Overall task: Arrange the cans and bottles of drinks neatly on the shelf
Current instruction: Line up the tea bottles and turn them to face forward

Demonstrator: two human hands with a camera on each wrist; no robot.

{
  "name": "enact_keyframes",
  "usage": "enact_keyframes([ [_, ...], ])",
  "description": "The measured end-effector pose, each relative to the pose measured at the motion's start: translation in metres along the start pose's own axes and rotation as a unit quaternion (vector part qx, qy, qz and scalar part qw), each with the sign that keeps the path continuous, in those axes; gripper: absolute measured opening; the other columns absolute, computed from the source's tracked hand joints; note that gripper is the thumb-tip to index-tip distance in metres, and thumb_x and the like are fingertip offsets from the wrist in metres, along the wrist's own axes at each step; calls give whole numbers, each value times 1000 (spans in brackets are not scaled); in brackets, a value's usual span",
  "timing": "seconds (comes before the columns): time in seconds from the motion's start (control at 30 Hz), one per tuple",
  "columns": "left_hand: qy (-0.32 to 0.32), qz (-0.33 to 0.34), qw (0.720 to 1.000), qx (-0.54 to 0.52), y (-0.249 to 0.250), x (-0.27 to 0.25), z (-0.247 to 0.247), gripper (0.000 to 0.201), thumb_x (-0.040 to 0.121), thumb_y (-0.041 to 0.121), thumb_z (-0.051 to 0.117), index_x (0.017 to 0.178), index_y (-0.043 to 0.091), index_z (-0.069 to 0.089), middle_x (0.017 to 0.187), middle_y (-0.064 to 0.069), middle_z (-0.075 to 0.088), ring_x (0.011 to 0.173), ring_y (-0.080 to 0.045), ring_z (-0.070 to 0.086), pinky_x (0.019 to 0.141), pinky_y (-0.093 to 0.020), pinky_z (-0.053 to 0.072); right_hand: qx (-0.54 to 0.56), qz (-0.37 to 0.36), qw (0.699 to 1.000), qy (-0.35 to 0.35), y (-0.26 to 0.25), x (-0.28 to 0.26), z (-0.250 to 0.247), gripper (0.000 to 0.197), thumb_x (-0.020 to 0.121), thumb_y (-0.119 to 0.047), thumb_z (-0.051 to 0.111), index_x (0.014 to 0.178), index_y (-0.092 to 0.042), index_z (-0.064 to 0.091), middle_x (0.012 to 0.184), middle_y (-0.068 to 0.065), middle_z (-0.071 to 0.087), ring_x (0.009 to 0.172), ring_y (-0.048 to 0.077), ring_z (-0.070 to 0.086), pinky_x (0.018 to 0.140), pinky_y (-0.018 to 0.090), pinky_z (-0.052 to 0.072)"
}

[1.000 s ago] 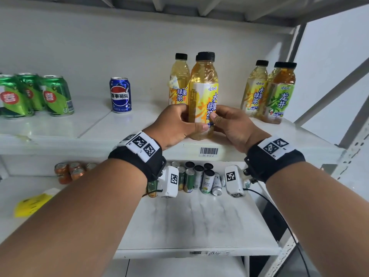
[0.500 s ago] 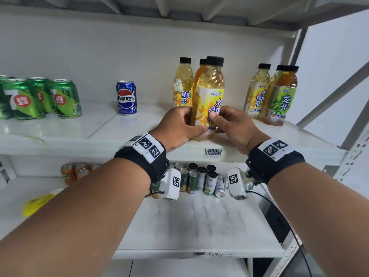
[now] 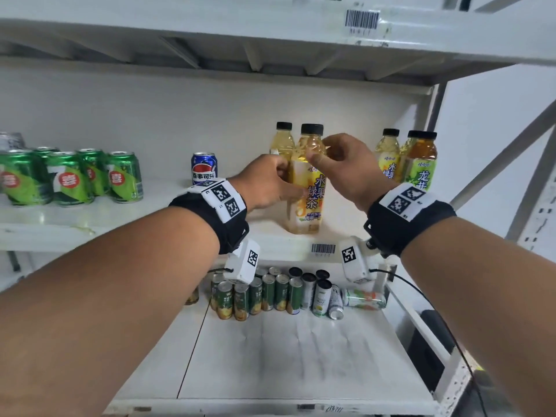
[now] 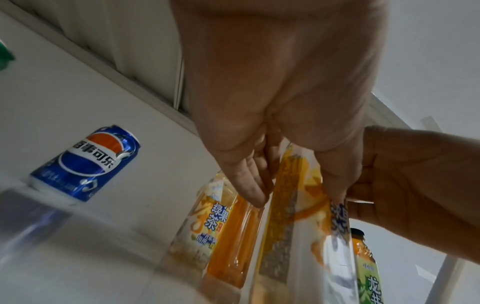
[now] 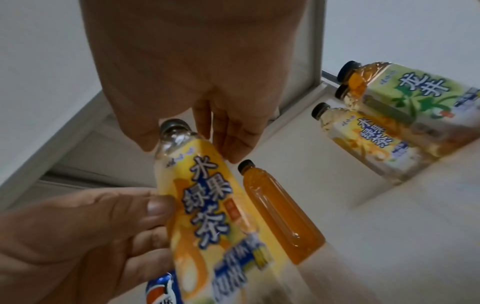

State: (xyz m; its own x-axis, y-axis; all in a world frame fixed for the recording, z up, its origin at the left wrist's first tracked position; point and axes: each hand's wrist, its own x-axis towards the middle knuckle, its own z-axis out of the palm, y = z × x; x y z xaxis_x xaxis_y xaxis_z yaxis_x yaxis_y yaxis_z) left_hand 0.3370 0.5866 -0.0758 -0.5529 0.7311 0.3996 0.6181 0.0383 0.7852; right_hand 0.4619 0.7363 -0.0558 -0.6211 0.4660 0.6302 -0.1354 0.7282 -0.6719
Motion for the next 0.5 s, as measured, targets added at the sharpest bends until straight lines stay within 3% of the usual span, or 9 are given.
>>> enact_keyframes([
  [0.07,2,4,1000,13,6,6,-4,36,78,14,95,108,9,76,105,-8,81,102,-28,78,98,-46,62,-1,-2,1000,-2,-8,11,1,53,88,-46,81,130,-19,63,111,-3,73,100,15,71,91,37,60],
  [0.17,-20,2,999,47,12,18,-10,30,80,14,94,105,10,78,102,-5,83,100,-27,79,99,-50,62,-13,0,1000,-28,-17,29,3,46,85,-38,85,121,-16,67,105,0,75,95,19,74,89,43,62],
  [0.3,-34,-15,994,104,10,39,-24,30,80,15,94,105,7,80,101,-8,83,99,-30,80,95,-52,64,-22,0,1000,-17,-17,60,8,40,82,-35,89,110,-14,68,99,3,74,88,21,74,74,36,63],
  [0.5,1,-45,988,145,-7,75,-40,24,81,15,94,100,10,80,97,-4,83,96,-24,80,95,-48,64,-81,-29,996,-36,-3,107,32,43,81,-42,87,110,-16,69,103,3,72,93,24,70,81,42,62],
])
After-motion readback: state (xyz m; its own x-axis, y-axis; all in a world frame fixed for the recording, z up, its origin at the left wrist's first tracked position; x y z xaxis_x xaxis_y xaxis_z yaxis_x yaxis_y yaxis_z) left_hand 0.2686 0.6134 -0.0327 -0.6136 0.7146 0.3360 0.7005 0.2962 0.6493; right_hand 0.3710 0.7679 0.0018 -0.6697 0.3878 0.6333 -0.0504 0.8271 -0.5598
